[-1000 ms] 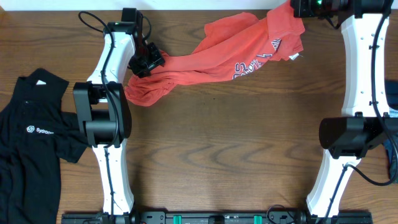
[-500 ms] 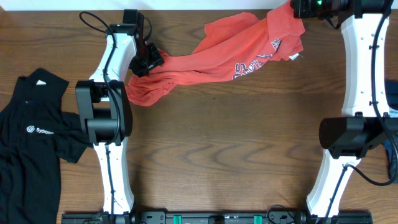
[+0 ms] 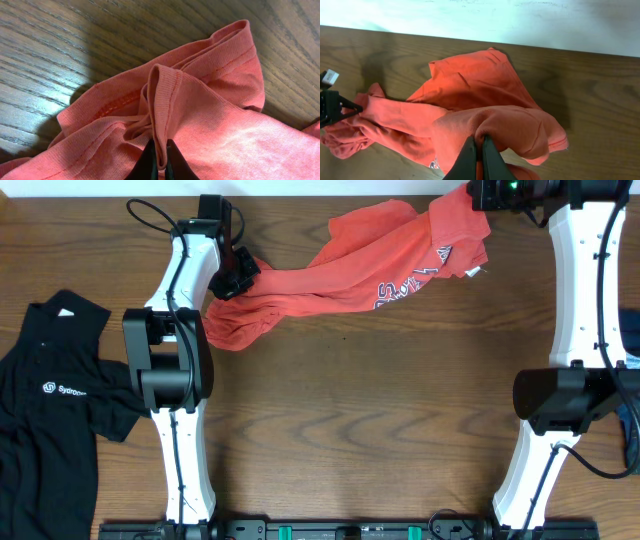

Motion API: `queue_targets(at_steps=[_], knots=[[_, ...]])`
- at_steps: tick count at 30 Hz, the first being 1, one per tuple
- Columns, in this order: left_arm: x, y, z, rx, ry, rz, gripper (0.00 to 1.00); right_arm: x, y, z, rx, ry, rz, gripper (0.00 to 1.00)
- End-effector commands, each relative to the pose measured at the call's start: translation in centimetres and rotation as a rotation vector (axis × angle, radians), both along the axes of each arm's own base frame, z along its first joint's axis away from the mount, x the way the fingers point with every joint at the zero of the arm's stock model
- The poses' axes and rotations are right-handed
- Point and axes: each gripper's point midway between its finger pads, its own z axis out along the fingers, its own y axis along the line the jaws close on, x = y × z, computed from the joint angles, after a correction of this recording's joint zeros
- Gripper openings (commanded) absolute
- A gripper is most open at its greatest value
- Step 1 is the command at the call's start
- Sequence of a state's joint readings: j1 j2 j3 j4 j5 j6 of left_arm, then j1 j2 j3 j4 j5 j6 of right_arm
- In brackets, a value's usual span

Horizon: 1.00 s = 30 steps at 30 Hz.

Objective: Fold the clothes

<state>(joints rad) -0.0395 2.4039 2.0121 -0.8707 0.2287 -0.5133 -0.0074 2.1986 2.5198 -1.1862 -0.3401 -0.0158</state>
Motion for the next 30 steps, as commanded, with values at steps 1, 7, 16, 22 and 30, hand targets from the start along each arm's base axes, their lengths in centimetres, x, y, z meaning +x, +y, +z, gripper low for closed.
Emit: queue_targets(at_steps=[1,7,16,22,30], knots=[[-0.2,0.4,-0.9,0.018,0.016,-0.02,0.06,-0.4,0.8,1.6,-0.014,-0.041,0.027,0.01],[1.8,0.9,5.5,0.023,-0.123,-0.03,0.06,-0.2,0.1,2.7,-0.031,-0.081,0.014,0.01],[0.2,6.4,27.3,0.262,-0.554,0.047,0.06,-1.9,-3.6,9.5,-0.094,-0.242,-0.1,0.01],[-5.0,8.1,37.7,0.317,-0.763,0.109,0.06,-4.7,-5.7,14.6,-0.077,-0.341,-0.163,0.01],[-11.0,8.3,45.0,0.327,-0.927,0.139,0.06,-11.4,-7.0,22.7,-0.034,-0.51,-0.215,0.01]])
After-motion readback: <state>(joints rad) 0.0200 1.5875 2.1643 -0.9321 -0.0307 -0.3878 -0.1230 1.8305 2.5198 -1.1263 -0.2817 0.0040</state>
